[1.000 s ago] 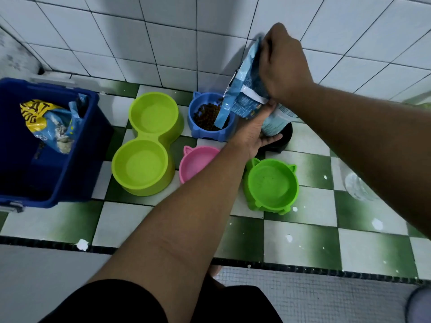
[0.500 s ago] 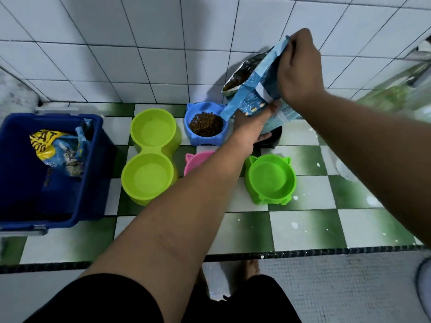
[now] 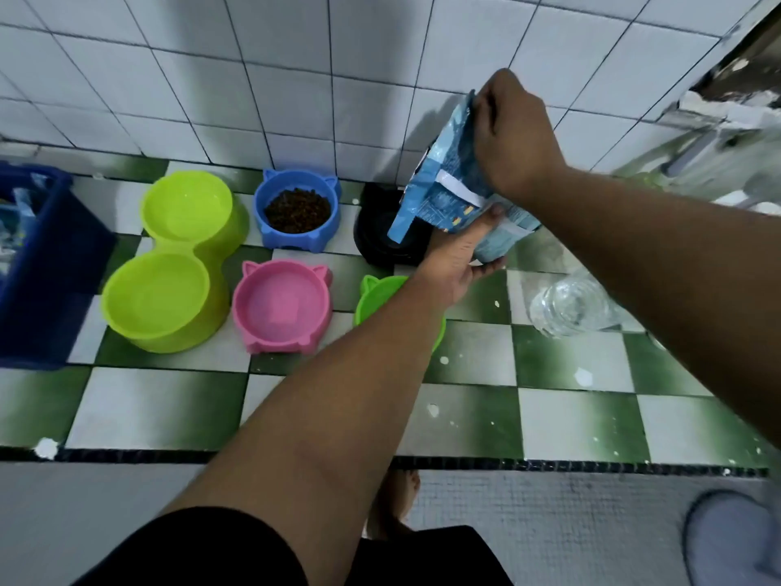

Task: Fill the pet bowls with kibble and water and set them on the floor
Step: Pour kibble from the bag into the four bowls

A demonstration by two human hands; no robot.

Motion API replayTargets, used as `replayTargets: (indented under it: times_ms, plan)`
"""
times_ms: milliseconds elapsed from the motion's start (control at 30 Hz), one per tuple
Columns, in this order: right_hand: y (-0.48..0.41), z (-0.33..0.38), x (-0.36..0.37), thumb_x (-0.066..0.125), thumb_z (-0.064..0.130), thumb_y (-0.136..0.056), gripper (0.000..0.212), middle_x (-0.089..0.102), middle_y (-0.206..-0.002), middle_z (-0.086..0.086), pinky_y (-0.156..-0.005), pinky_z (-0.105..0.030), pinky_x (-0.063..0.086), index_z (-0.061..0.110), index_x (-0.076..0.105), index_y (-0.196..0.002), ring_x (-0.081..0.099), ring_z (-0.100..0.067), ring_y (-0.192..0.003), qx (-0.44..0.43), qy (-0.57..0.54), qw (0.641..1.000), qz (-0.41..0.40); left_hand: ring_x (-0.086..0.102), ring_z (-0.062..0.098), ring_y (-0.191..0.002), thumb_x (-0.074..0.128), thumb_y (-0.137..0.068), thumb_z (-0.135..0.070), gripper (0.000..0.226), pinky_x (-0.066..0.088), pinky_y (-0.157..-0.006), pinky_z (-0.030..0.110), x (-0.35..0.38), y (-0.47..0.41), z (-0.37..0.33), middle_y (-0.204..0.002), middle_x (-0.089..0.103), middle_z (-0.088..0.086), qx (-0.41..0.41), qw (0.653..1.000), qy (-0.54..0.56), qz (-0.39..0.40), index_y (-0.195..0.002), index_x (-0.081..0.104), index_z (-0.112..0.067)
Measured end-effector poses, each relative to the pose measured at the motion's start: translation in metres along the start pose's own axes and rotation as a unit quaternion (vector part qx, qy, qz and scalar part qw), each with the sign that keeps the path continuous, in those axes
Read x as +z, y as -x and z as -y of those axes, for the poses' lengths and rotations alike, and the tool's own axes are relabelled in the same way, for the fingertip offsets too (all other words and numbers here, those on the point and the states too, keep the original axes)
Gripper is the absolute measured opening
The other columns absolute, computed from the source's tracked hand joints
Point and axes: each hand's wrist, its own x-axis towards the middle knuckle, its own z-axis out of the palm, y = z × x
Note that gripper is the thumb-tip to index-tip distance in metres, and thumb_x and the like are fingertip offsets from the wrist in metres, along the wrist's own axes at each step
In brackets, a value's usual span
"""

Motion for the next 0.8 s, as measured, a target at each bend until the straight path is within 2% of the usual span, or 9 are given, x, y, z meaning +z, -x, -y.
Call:
replayTargets:
  times_ms: [67, 133, 200, 267, 367, 433, 600, 800]
  plan:
    - [-0.002, -0.005, 0.002, 0.035, 0.023, -0.103, 0.029, 0.056, -0.084, -0.012, -0.065, -0.037, 0.034, -0.001, 0.051, -0.104, 0.048, -0.025, -0.074, -0.029, 0.023, 0.999, 0.039, 0.066, 0.031, -0.110, 0.084, -0.081, -0.034, 0.062, 0.062, -0.075, 0.043, 0.007, -0.003, 0.009, -0.125, 0.068, 0.014, -0.010, 0.999, 0.042, 0.001, -0.133, 0.059, -0.011]
    - [-0.006, -0.010, 0.006, 0.035, 0.023, -0.103, 0.029, 0.057, -0.086, -0.014, -0.064, -0.036, 0.033, -0.001, 0.051, -0.105, 0.049, -0.027, -0.074, -0.051, 0.036, 0.996, 0.064, 0.067, 0.030, -0.105, 0.084, -0.074, -0.036, 0.064, 0.063, -0.077, 0.044, 0.014, -0.005, 0.013, -0.115, 0.070, 0.013, -0.017, 0.998, 0.068, -0.003, -0.128, 0.061, -0.010]
    - [-0.010, -0.014, 0.011, 0.035, 0.023, -0.103, 0.029, 0.057, -0.085, -0.014, -0.063, -0.035, 0.033, -0.001, 0.051, -0.104, 0.050, -0.028, -0.073, -0.064, 0.040, 0.994, 0.076, 0.067, 0.028, -0.100, 0.080, -0.084, -0.032, 0.058, 0.061, -0.084, 0.046, 0.019, -0.006, 0.014, -0.109, 0.070, 0.012, -0.018, 0.997, 0.079, -0.005, -0.132, 0.059, -0.007]
    - [-0.013, -0.017, 0.015, 0.035, 0.024, -0.104, 0.029, 0.055, -0.084, -0.012, -0.063, -0.034, 0.030, 0.000, 0.051, -0.105, 0.048, -0.027, -0.072, -0.074, 0.045, 0.992, 0.087, 0.066, 0.029, -0.102, 0.073, -0.094, -0.028, 0.053, 0.059, -0.089, 0.048, 0.022, -0.011, 0.017, -0.109, 0.069, 0.013, -0.018, 0.996, 0.092, -0.006, -0.138, 0.056, -0.005]
    - [-0.016, -0.021, 0.020, 0.034, 0.021, -0.104, 0.027, 0.053, -0.085, -0.011, -0.064, -0.033, 0.029, 0.000, 0.052, -0.105, 0.047, -0.025, -0.074, -0.091, 0.054, 0.989, 0.105, 0.062, 0.031, -0.108, 0.068, -0.097, -0.027, 0.043, 0.053, -0.101, 0.053, 0.027, -0.013, 0.022, -0.109, 0.067, 0.013, -0.021, 0.994, 0.105, -0.001, -0.133, 0.057, -0.007]
    - [-0.016, -0.024, 0.023, 0.034, 0.020, -0.104, 0.026, 0.054, -0.085, -0.010, -0.064, -0.033, 0.031, 0.000, 0.052, -0.105, 0.048, -0.025, -0.074, -0.097, 0.056, 0.988, 0.109, 0.062, 0.031, -0.108, 0.068, -0.097, -0.028, 0.045, 0.051, -0.103, 0.053, 0.027, -0.016, 0.025, -0.108, 0.067, 0.012, -0.019, 0.994, 0.108, -0.001, -0.135, 0.056, -0.006]
    - [-0.017, -0.031, 0.029, 0.035, 0.019, -0.103, 0.026, 0.055, -0.086, -0.011, -0.064, -0.033, 0.033, 0.001, 0.053, -0.106, 0.049, -0.026, -0.075, -0.111, 0.057, 0.985, 0.120, 0.065, 0.029, -0.102, 0.071, -0.094, -0.033, 0.054, 0.054, -0.100, 0.053, 0.029, -0.024, 0.030, -0.111, 0.068, 0.013, -0.005, 0.994, 0.108, -0.018, -0.138, 0.056, -0.007]
    - [-0.016, -0.032, 0.038, 0.035, 0.023, -0.104, 0.026, 0.055, -0.087, -0.008, -0.064, -0.034, 0.034, 0.003, 0.052, -0.108, 0.050, -0.027, -0.075, -0.121, 0.068, 0.982, 0.126, 0.066, 0.028, -0.103, 0.075, -0.090, -0.039, 0.057, 0.061, -0.086, 0.045, 0.027, -0.033, 0.033, -0.118, 0.068, 0.014, 0.007, 0.992, 0.121, -0.032, -0.137, 0.058, -0.010]
